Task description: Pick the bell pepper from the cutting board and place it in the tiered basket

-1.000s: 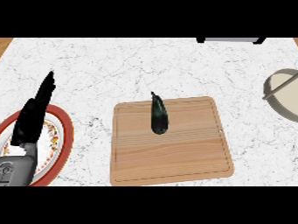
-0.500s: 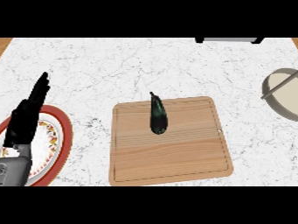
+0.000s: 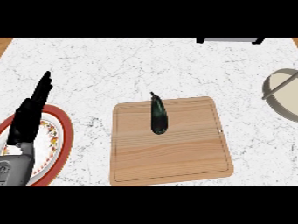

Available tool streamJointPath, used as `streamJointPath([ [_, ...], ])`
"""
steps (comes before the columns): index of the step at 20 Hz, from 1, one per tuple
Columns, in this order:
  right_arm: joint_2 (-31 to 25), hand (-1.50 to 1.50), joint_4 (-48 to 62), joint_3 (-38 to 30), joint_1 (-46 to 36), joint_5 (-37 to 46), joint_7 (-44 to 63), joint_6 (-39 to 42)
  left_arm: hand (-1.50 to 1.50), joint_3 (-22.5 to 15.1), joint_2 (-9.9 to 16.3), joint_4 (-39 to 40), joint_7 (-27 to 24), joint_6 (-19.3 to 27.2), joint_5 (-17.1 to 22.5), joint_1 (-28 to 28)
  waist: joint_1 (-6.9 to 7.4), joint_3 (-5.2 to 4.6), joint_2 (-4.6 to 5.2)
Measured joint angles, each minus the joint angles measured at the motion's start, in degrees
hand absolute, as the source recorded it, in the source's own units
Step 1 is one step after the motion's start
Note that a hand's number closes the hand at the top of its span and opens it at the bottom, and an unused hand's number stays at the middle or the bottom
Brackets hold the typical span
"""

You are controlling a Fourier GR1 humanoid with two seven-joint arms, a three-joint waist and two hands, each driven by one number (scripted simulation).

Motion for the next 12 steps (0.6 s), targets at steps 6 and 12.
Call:
streamJointPath([
  [6, 0.1, -1.5, 10.6, -1.9, -3.0, -1.6, -0.8, 5.1, 0.0, -0.2, -0.3, -1.4, 1.0, 0.1, -0.5, 0.6, 0.03, -0.2, -0.15],
  [12, 1.9, -1.5, 16.3, -6.2, -5.2, -5.0, -2.5, 5.1, 0.0, 0.6, -0.1, -1.2, 0.9, -0.4, -0.4, 0.5, -0.36, 0.03, -0.06],
])
